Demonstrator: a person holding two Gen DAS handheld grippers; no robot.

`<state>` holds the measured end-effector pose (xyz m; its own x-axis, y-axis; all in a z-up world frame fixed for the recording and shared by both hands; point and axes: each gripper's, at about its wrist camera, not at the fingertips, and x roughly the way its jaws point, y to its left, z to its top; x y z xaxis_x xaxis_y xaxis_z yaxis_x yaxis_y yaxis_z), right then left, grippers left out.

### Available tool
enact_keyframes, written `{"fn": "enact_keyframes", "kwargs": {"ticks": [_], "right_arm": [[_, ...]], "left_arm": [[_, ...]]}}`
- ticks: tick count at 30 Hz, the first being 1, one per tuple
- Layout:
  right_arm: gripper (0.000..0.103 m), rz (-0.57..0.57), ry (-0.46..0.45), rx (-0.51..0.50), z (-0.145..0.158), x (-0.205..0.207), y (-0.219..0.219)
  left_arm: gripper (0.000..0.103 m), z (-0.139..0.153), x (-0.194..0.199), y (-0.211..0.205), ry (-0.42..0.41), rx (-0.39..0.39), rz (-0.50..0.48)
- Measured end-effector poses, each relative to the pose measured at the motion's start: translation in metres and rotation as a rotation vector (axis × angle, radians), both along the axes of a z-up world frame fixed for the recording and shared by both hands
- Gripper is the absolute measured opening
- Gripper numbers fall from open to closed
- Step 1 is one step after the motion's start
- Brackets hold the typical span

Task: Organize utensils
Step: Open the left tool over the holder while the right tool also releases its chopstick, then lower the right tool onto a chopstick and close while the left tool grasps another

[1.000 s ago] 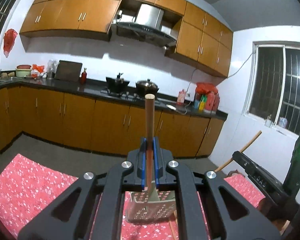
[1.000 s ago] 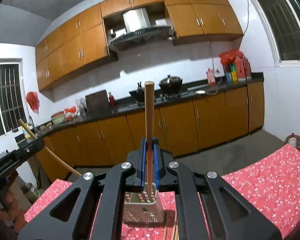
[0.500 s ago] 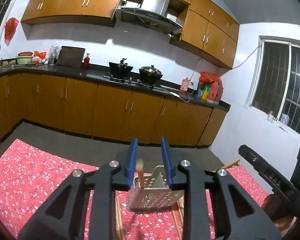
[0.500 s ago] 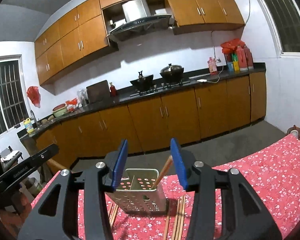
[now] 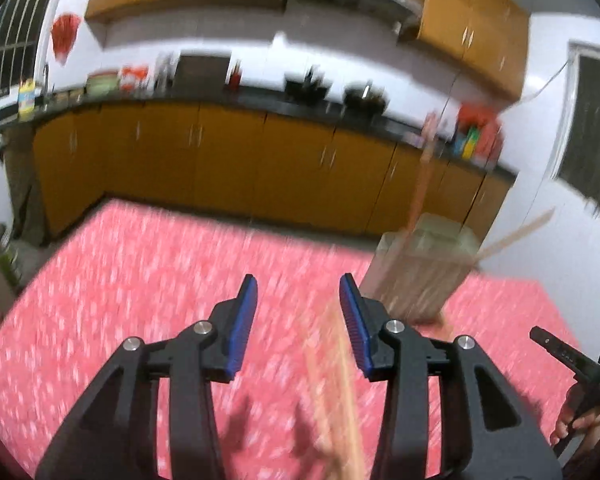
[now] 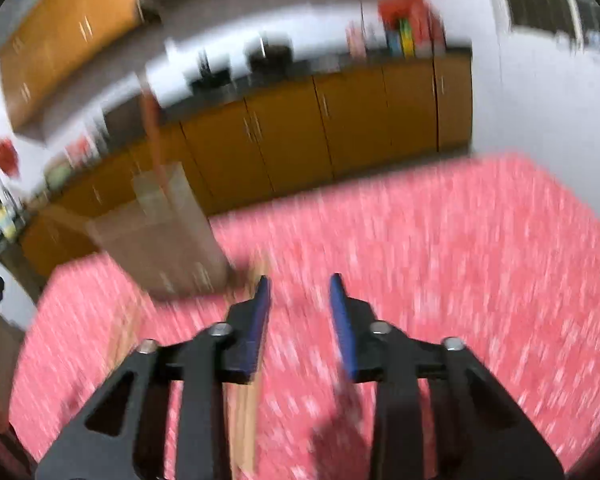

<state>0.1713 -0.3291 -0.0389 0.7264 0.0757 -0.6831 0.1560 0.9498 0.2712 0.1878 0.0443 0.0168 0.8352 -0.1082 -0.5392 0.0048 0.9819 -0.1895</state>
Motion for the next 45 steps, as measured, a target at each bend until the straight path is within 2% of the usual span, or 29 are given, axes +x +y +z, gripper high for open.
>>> {"fn": "enact_keyframes", "kwargs": {"ticks": [3, 8, 11, 25, 28, 31, 34, 39, 45], "right_arm": [[0.02, 0.052, 0.088, 0.038, -0.032, 0.001, 0.013], [0.02, 0.116, 0.12, 0.037, -0.053, 0.001, 0.04], [0.02, 0.133, 0.122, 0.036, -0.056, 0.004, 0.049], [0.019, 0.149, 0.121, -0.078, -0.062, 0.005, 0.061], [0.008, 0.133, 0.125, -0.126, -0.063, 0.007, 0.061], [0.008, 0.059, 0.123, -0.118, -0.063, 0.008, 0.046], [0.008, 0.029, 0.121, -0.096, -0.064, 0.009, 0.036], [0.008, 0.035, 0.114, -0.129, -0.065, 0.008, 0.04], [0.008, 0.038, 0.11, -0.128, -0.066, 0.009, 0.04]], "left_arm": [[0.043, -0.04, 0.0, 0.006, 0.118, -0.007, 0.006], [0.043, -0.075, -0.003, 0.007, 0.21, -0.039, 0.005], [0.043, -0.087, -0.005, 0.008, 0.228, -0.047, 0.002], [0.043, -0.103, -0.008, -0.012, 0.272, -0.045, -0.042], [0.043, -0.105, -0.008, -0.015, 0.28, -0.05, -0.057], [0.042, -0.107, -0.008, -0.021, 0.286, -0.053, -0.085], [0.037, -0.11, -0.008, -0.025, 0.292, -0.05, -0.106], [0.028, -0.115, -0.007, -0.034, 0.31, -0.038, -0.137], [0.02, -0.123, -0.002, -0.048, 0.337, 0.016, -0.157]]}}
